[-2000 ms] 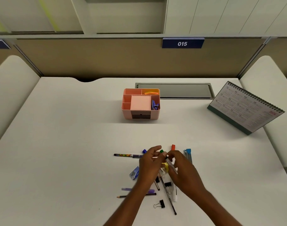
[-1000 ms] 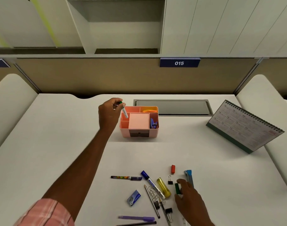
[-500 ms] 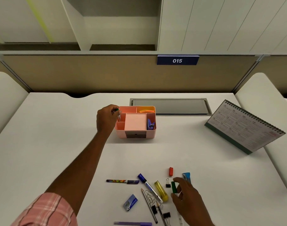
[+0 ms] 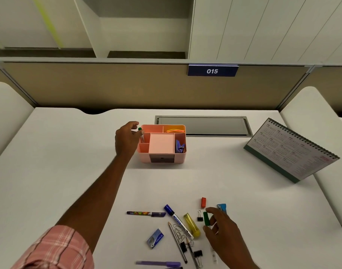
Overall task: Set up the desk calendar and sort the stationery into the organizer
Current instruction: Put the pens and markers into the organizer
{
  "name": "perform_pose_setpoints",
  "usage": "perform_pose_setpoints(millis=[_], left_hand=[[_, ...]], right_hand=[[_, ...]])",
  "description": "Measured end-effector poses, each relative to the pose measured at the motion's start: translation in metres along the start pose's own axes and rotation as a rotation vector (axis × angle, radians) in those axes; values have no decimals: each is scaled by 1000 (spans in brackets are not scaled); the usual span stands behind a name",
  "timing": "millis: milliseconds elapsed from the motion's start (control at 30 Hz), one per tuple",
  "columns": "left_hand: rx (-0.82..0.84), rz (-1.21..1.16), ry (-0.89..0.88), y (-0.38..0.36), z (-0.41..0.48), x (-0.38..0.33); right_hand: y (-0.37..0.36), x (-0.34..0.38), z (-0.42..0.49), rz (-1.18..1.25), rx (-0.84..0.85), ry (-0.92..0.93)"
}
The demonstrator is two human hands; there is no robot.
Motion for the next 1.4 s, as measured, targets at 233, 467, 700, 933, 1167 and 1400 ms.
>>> perform_pose_setpoints(millis=[233, 467, 700, 933, 1167, 1400], left_hand=[[-84, -168, 66, 26, -43, -39], [584, -594, 251, 14, -171, -98], [575, -596, 233, 21, -210, -99], [459, -529, 236, 48, -210, -83], [180, -441, 157, 93, -164, -71], [-69, -282, -67, 124, -86, -73]], right_hand=[[12, 21, -3, 142, -76, 61], [25, 64, -6, 262, -80, 191], [21, 99, -7, 308, -85, 295], [0, 104, -1, 252, -70, 342], [-50, 89, 22, -44, 25, 349], [-78, 102, 42, -378, 61, 407]])
Point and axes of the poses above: each hand's wrist, its own z-axis towards the middle knuckle, its own y-axis out of the back of the hand, x = y × z, the point moved 4 cm from there along z, towards the middle knuckle, and after that the axes turned 7 degrees about -y, right-handed, at the moved point
